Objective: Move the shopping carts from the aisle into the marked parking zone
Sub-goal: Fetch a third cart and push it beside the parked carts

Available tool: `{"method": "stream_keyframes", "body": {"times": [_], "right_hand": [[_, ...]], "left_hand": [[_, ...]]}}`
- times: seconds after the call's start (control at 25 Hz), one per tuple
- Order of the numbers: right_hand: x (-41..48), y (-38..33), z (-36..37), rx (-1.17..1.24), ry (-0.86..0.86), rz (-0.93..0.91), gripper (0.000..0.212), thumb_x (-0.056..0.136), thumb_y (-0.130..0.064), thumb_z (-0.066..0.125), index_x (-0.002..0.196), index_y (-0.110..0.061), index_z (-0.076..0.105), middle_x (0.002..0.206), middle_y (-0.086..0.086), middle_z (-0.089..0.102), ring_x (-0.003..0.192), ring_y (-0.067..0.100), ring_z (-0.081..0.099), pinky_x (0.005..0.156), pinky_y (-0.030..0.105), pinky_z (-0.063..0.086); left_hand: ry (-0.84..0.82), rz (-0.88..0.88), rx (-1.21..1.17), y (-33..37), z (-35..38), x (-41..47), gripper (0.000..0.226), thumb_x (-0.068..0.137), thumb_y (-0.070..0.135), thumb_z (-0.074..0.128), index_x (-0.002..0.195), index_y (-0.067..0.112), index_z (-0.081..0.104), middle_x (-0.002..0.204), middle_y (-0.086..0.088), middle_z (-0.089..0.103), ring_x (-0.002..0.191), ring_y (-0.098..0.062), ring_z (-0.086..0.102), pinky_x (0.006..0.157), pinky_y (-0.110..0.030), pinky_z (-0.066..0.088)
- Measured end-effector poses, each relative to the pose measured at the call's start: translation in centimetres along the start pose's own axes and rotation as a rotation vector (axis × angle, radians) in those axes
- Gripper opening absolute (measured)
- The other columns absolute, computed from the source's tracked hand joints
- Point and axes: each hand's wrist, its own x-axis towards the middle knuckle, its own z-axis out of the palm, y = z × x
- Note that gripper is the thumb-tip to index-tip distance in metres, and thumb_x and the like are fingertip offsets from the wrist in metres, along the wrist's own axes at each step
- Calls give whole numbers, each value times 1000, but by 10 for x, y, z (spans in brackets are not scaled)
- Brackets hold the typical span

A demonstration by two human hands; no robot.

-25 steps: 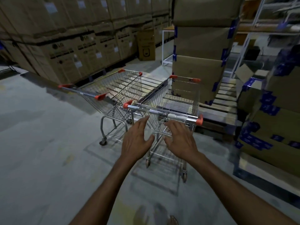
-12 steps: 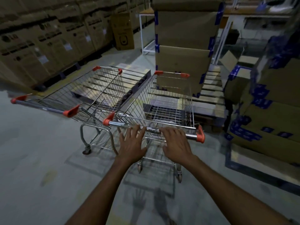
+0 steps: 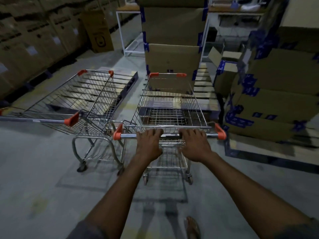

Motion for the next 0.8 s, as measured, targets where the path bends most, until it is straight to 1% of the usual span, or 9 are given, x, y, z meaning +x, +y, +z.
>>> {"method": "stream_keyframes", "body": {"times": [0.12, 0.2, 0.24, 0.32, 0.44, 0.52, 0.64, 0.76, 0.8], "right_hand": [[-34, -10, -1, -69, -76, 55, 59, 85, -47, 64, 137, -31, 44, 135, 7, 51, 126, 33, 43, 107, 52, 28], [-57, -16, -8, -86, -128, 92, 51, 88, -51, 62, 134, -31, 50, 137, 9, 50, 130, 34, 40, 108, 53, 28], [-66, -17, -13, -78, -162, 101, 47, 90, -50, 61, 132, -31, 54, 138, 9, 48, 133, 34, 37, 108, 53, 28], [-83, -16, -18, -67, -215, 70, 40, 90, -49, 63, 125, -31, 64, 148, 9, 39, 140, 34, 29, 109, 56, 28], [-110, -16, -19, -53, -286, -15, 36, 83, -50, 70, 112, -29, 75, 165, 1, 25, 150, 30, 17, 115, 55, 26], [-132, -18, -19, 11, -353, 3, 39, 80, -51, 74, 109, -25, 76, 163, -1, 32, 148, 28, 27, 115, 49, 34], [-170, -22, -15, 57, -368, 44, 49, 77, -55, 76, 113, -22, 74, 159, -3, 38, 138, 24, 42, 106, 42, 43], [-209, -34, -2, 43, -355, 117, 77, 72, -59, 76, 137, -21, 58, 161, -1, 36, 143, 24, 37, 110, 46, 41], [-225, -41, 2, 20, -365, 133, 76, 74, -58, 74, 139, -21, 58, 164, -2, 31, 146, 24, 33, 112, 47, 39]], "left_hand": [[-94, 93, -2, -1, 1, -22, 65, 82, 46, 73, 136, 29, 41, 131, -3, 53, 116, -31, 56, 103, -51, 39], [-176, 187, 1, -4, 3, -36, 63, 85, 51, 70, 139, 30, 44, 136, -3, 53, 118, -31, 57, 94, -43, 46], [-208, 253, -3, -6, 4, -43, 61, 86, 52, 68, 140, 32, 45, 140, -2, 50, 123, -29, 54, 95, -42, 45], [-215, 363, -38, -7, 8, -57, 55, 88, 56, 65, 138, 35, 52, 152, 1, 36, 138, -27, 38, 106, -48, 37], [-297, 376, -73, 3, 9, -85, 52, 87, 68, 59, 128, 36, 65, 164, 5, 19, 150, -26, 17, 114, -60, 23], [-381, 365, -88, 15, 5, -109, 54, 89, 71, 54, 126, 35, 68, 167, 7, 17, 150, -21, 21, 116, -60, 20], [-321, 375, -90, 33, 0, -157, 47, 90, 66, 54, 122, 35, 70, 166, 9, 23, 143, -17, 37, 114, -58, 26], [-244, 386, -114, 38, 3, -201, 43, 88, 61, 56, 111, 30, 76, 164, 11, 28, 138, -14, 44, 112, -52, 33], [-243, 399, -116, 38, 4, -214, 43, 87, 61, 57, 108, 29, 77, 163, 12, 30, 137, -14, 46, 110, -50, 35]]}}
